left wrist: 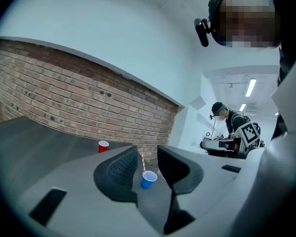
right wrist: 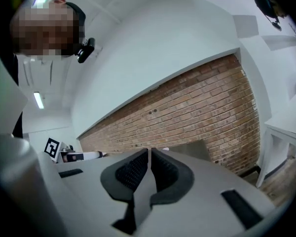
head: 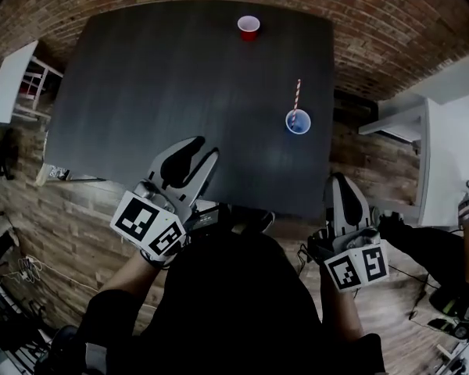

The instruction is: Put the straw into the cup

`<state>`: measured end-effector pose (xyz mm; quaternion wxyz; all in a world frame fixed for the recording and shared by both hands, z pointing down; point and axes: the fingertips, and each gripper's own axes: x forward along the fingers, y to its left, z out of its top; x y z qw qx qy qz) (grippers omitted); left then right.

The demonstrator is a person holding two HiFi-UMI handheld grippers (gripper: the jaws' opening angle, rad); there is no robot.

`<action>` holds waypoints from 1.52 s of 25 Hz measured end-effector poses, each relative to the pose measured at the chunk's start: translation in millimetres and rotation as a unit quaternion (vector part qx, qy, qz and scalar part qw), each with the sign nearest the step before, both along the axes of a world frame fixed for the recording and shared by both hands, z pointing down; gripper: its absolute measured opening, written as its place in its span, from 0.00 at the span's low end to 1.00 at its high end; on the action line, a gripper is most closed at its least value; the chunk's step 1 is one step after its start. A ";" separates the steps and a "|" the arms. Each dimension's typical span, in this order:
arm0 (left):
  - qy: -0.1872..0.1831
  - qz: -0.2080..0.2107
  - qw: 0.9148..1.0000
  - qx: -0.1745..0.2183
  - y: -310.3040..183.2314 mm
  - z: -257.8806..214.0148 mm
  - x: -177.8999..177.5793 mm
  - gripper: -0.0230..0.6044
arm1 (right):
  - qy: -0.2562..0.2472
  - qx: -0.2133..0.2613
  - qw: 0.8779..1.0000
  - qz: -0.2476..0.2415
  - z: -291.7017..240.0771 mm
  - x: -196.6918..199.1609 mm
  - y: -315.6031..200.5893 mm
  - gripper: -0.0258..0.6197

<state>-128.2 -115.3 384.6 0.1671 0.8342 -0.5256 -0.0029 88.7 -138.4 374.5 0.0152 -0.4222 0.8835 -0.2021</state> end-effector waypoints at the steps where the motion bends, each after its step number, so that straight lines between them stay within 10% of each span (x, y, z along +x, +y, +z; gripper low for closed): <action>1: 0.008 0.006 1.000 -0.001 6.8 -4.2 7.0 0.25 | -0.004 0.003 1.000 -0.006 -4.0 -4.5 4.2 0.11; 16: 0.071 0.075 0.994 -0.032 18.6 -1.5 65.8 0.24 | 0.029 -0.028 0.997 -0.071 13.2 -53.7 33.0 0.11; 38: 0.106 0.027 0.993 -0.036 -10.1 3.6 33.4 0.24 | 0.032 -0.039 0.996 -0.072 28.5 -59.1 22.9 0.11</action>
